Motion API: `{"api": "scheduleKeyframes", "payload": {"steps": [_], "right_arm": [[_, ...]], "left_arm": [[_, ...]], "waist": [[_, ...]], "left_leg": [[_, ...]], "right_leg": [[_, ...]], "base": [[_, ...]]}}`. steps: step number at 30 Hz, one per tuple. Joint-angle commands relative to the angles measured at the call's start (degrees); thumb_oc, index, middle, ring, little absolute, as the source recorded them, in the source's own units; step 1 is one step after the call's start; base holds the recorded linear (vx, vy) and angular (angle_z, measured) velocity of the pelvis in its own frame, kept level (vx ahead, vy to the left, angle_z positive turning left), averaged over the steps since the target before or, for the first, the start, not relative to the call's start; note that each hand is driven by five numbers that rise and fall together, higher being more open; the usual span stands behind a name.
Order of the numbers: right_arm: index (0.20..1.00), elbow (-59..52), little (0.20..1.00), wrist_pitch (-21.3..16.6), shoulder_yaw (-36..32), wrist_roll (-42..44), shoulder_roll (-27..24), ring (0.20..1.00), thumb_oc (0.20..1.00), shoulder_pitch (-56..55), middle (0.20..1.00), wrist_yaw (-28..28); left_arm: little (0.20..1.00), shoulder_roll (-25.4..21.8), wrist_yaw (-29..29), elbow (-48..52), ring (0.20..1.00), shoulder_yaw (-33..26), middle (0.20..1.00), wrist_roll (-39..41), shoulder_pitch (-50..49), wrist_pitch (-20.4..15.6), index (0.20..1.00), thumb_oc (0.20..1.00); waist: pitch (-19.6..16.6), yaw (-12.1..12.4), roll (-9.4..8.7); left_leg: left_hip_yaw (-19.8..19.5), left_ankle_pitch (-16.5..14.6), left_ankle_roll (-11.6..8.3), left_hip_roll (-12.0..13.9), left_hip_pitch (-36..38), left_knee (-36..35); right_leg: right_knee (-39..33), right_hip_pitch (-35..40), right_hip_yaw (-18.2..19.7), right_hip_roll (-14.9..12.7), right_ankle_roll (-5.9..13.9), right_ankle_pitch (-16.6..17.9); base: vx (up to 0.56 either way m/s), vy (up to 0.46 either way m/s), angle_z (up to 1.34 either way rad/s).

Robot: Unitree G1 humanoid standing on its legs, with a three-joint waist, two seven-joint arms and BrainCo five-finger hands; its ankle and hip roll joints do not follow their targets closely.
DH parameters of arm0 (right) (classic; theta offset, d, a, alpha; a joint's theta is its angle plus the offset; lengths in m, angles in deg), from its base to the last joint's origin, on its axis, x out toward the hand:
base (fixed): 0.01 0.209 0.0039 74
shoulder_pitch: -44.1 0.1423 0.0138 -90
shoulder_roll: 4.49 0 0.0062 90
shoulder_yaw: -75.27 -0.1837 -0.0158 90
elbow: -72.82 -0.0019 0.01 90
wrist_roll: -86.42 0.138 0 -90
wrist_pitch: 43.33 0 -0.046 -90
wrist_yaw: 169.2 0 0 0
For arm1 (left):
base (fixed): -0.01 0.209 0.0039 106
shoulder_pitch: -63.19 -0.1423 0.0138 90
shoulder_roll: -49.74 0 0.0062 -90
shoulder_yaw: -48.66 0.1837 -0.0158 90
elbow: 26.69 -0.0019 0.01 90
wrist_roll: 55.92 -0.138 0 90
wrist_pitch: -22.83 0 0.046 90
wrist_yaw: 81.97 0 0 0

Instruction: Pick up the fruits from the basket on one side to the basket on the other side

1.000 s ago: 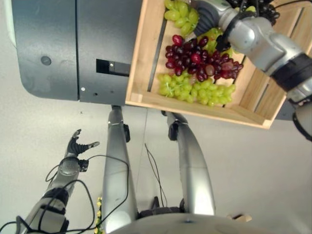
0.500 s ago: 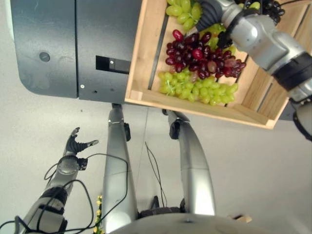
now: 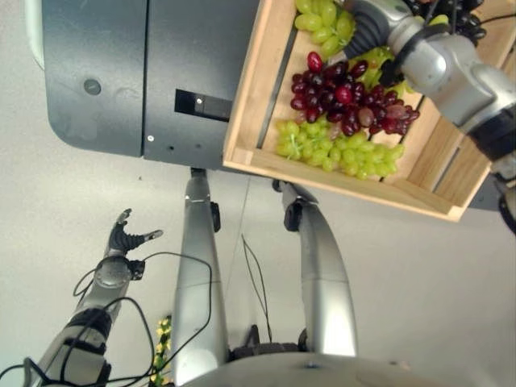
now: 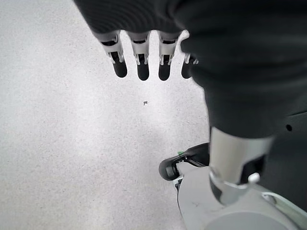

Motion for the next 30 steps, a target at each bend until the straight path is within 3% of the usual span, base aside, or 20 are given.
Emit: {"api": "scheduleKeyframes", "payload": {"steps": [1, 10, 12, 27, 29, 30], "right_arm": [[1.000, 10.2, 1.000, 5.0, 3.8, -3.5, -6.7, 1.000, 1.000, -7.7, 1.000, 1.2], [1.000, 12.7, 1.000, 4.8, -0.5, -2.7, -10.3, 1.000, 1.000, -16.0, 1.000, 2.3], [1.000, 12.9, 1.000, 4.9, -3.0, -1.6, -11.4, 1.000, 1.000, -19.1, 1.000, 2.2], [1.000, 16.1, 1.000, 5.5, -5.3, -1.3, -12.4, 1.000, 1.000, -21.8, 1.000, 2.4], [0.727, 15.7, 0.727, 5.5, -5.1, -1.2, -12.1, 0.727, 0.727, -21.4, 0.727, 2.5], [0.485, 15.5, 0.485, 5.5, -5.1, -1.2, -11.9, 0.485, 0.485, -21.5, 0.485, 2.5]], "left_arm": [[1.000, 1.0, 1.1, 0.8, 1.000, -4.2, 1.000, 0.1, -4.4, 0.1, 1.000, 1.000], [1.000, 0.8, 0.8, 3.4, 1.000, -4.7, 1.000, -0.2, -5.8, -0.3, 1.000, 1.000], [1.000, 0.7, 0.9, 8.1, 1.000, -5.1, 1.000, -0.6, -7.9, -0.3, 1.000, 1.000], [1.000, 0.2, 0.8, 11.0, 1.000, -5.9, 1.000, -1.6, -8.9, 0.0, 1.000, 1.000], [1.000, 0.2, 0.7, 11.0, 1.000, -5.8, 1.000, -1.6, -8.6, 0.1, 1.000, 1.000], [1.000, 0.2, 0.8, 10.9, 1.000, -5.8, 1.000, -1.6, -8.5, 0.1, 1.000, 1.000]], "waist": [[1.3, -2.8, 2.33], [1.3, -3.0, 2.35], [1.3, -2.9, 2.65], [1.3, -2.5, 3.09], [1.3, -2.6, 3.09], [1.3, -2.6, 3.08]], "left_leg": [[-0.3, -2.0, 0.98, 0.9, 0.1, 1.7], [-0.2, -1.8, 0.94, 0.9, 0.3, 1.0], [-0.3, -1.7, 0.98, 0.8, 0.1, 1.0], [-0.3, -1.9, 1.28, 0.6, 0.0, 0.9], [-0.2, -1.8, 1.28, 0.6, -0.2, 0.9], [-0.2, -1.8, 1.34, 0.6, -0.4, 1.0]], "right_leg": [[0.0, 3.4, 3.3, 0.6, 4.33, -3.1], [-0.5, 3.8, 3.3, 0.5, 4.51, -3.1], [-0.6, 3.6, 3.1, 0.4, 4.55, -3.1], [-0.8, 3.7, 3.0, 0.3, 4.60, -3.1], [-0.7, 3.5, 3.0, 0.3, 4.58, -3.1], [-0.6, 3.3, 3.0, 0.4, 4.55, -3.1]], "base": [[0.00, 0.000, 0.00], [0.00, -0.004, 0.05], [0.02, -0.010, 0.06], [0.00, -0.001, 0.00], [0.00, 0.000, 0.00], [0.00, 0.000, 0.00]]}}
